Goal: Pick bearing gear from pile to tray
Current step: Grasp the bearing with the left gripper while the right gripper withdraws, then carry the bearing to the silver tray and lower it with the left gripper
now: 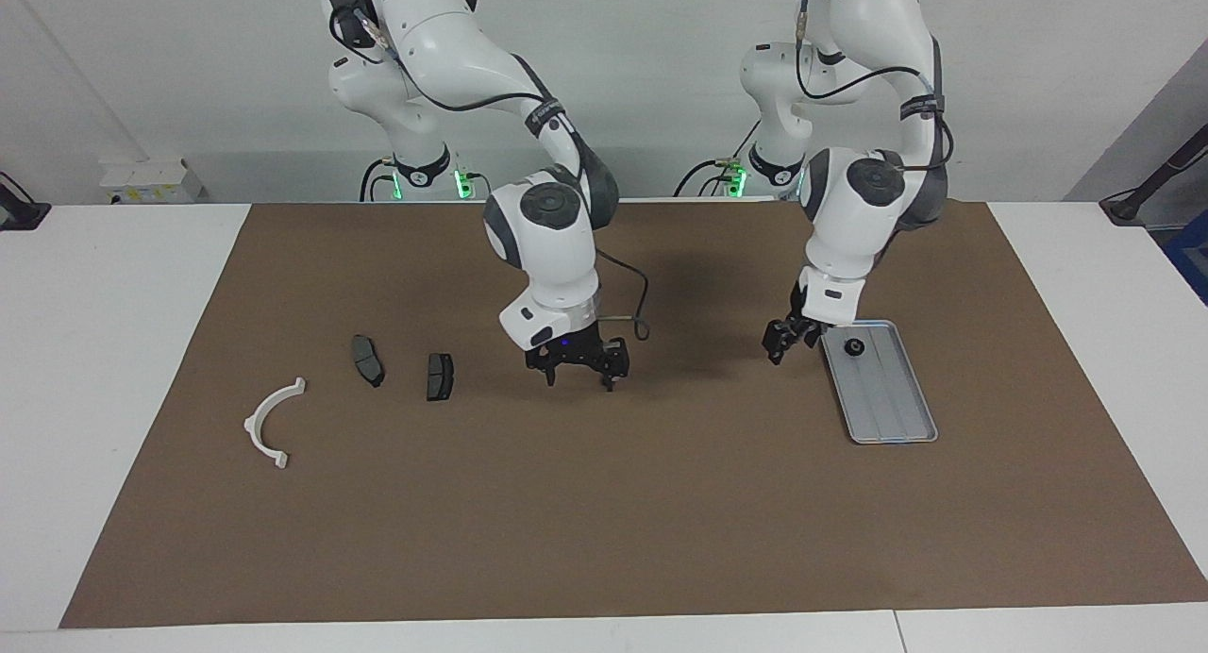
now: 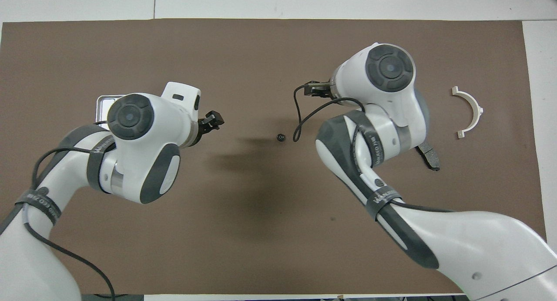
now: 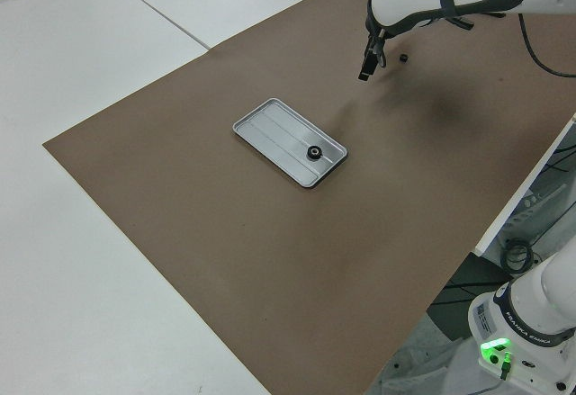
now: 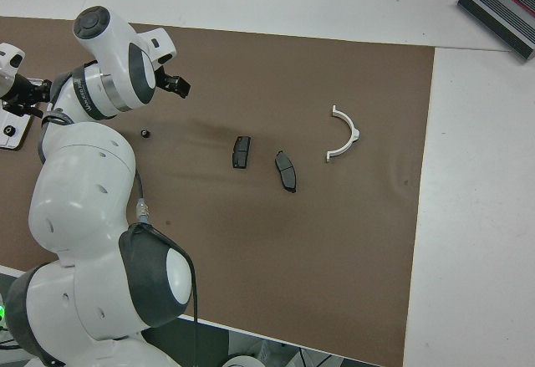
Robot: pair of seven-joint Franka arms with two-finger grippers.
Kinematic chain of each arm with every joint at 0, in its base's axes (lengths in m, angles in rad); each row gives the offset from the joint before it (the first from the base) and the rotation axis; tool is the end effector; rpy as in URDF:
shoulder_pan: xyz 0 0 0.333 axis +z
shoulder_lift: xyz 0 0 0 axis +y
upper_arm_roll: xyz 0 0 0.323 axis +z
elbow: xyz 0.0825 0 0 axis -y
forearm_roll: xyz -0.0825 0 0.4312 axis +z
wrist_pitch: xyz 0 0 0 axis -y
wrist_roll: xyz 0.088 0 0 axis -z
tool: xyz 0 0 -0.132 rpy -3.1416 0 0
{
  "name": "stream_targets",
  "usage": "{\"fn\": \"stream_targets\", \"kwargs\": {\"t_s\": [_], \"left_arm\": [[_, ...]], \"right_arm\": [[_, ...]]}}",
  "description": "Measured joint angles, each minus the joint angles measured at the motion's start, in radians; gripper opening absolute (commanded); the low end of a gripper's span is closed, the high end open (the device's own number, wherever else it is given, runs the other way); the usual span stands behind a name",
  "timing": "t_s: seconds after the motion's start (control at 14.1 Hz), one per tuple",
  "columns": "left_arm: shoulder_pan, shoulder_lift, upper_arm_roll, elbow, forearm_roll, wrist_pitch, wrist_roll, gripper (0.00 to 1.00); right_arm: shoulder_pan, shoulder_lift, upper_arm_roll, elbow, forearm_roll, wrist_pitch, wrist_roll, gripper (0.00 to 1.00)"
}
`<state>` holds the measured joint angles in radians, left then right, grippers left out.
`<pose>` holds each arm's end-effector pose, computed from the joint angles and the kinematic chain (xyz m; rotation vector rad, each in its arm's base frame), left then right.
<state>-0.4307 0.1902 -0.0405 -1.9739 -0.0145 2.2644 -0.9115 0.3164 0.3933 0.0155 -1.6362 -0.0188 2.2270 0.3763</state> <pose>0.5760 -0.2936 0.3395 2.9839 0.6831 0.0997 0.6959 0.2377 0.3706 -3.0685 0.0555 -0.2907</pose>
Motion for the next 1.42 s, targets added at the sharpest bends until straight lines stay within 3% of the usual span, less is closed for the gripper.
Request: {"fn": "stream_targets", "kwargs": {"t_s": [0.36,0.71,0.85,1.14,1.42], "left_arm": [[-0.182,0.243,0.002,0.267,0.03,-0.047,-0.204,0.93],[-0.262,0.439,0.051,0.479,0.046,-0.17,-0.28,0.93],[-0.27,0.46,0.059,0.508,0.045,-0.166,-0.302,0.9],[-0.27,0.463,0.061,0.51,0.045,-0.141,-0.321,0.67],[-0.275,0.466,0.061,0.501,0.044,-0.139,-0.34,0.63]], "right_arm": [[-0.215,-0.13,-0.001,0.011,0.001,-0.2,-0.405,1.0],[-0.282,-0.331,0.0,0.013,0.001,-0.478,-0.461,1.0],[-0.312,-0.366,0.0,-0.002,0.001,-0.553,-0.461,1.0],[-0.335,-0.374,0.001,-0.048,0.001,-0.591,-0.44,1.0],[-0.336,-0.377,0.001,-0.04,0.001,-0.629,-0.436,1.0]]}}
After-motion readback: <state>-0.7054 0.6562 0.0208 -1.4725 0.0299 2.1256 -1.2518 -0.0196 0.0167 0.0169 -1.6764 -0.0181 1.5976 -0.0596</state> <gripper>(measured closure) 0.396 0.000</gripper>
